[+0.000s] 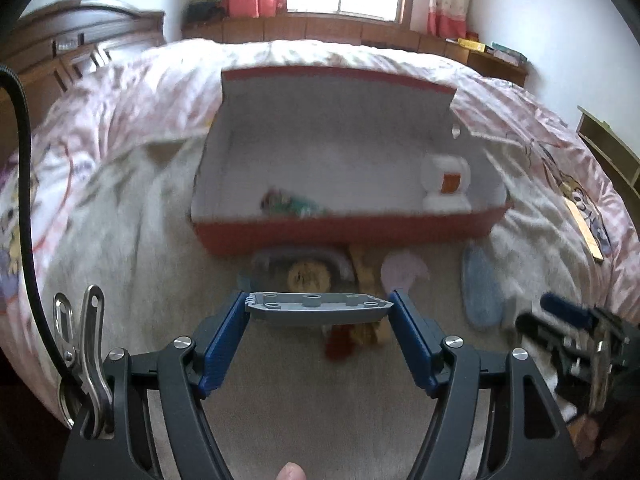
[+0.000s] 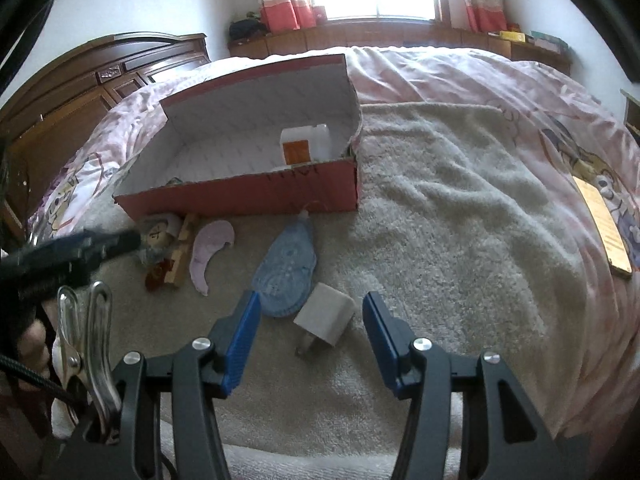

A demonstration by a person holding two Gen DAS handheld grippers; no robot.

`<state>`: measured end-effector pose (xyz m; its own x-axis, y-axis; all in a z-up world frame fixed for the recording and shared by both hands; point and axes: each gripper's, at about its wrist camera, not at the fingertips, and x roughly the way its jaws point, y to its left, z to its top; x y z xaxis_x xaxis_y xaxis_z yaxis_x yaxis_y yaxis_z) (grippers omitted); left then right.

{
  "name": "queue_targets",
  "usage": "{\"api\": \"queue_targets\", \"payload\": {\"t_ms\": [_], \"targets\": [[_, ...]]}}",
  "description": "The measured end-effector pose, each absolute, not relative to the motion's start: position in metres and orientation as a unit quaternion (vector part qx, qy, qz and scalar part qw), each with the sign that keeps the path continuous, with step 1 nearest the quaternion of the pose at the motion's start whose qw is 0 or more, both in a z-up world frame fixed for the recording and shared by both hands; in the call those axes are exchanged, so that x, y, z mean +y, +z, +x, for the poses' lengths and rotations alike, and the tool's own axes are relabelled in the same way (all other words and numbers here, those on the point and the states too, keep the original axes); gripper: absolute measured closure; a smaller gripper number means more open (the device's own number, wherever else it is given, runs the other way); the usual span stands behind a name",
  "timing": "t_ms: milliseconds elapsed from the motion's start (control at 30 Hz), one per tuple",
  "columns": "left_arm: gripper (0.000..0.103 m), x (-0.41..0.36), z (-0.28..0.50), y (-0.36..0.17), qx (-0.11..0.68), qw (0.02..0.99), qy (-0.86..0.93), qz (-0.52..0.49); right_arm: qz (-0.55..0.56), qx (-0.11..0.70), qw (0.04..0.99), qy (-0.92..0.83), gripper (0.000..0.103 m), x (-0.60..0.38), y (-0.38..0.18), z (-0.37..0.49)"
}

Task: Organize rigid objects
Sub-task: 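Carry the grey plate back over the box with the left gripper, then lower the grey plate into the box and open the left gripper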

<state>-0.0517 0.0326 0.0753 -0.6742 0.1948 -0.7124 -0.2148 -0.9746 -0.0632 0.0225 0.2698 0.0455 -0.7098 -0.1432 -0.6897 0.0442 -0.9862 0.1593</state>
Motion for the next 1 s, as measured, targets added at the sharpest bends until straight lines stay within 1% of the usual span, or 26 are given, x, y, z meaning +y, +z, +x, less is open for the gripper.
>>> {"api": "queue_targets", "payload": {"t_ms": [233,433,633,667,700,733,1000], "targets": [[0.030,0.038,-0.081,0.088,0.011,0.116,0.922,-0.369,0.383,-0.071,0.050,-0.920,0.047,0.274,0.041,0.020],[0.030,0.040,-0.114,0.087,0.010,0.108,0.926,-0.362,0.388,-0.078,0.048,-0.917,0.047,0.278,0.036,0.018],[0.030,0.037,-0.134,0.079,0.004,0.093,0.922,-0.375,0.391,-0.083,0.046,-0.916,0.047,0.282,0.033,0.016],[0.028,0.036,-0.135,0.077,0.004,0.093,0.921,-0.378,0.391,-0.085,0.045,-0.915,0.047,0.283,0.032,0.015],[0.023,0.036,-0.135,0.076,0.005,0.093,0.920,-0.380,0.392,-0.086,0.045,-0.915,0.047,0.283,0.032,0.015],[0.022,0.035,-0.135,0.076,0.006,0.093,0.920,-0.380,0.392,-0.087,0.045,-0.915,0.047,0.283,0.031,0.014],[0.021,0.032,-0.122,0.079,0.002,0.104,0.920,-0.379,0.392,-0.084,0.048,-0.915,0.047,0.282,0.031,0.016]]}}
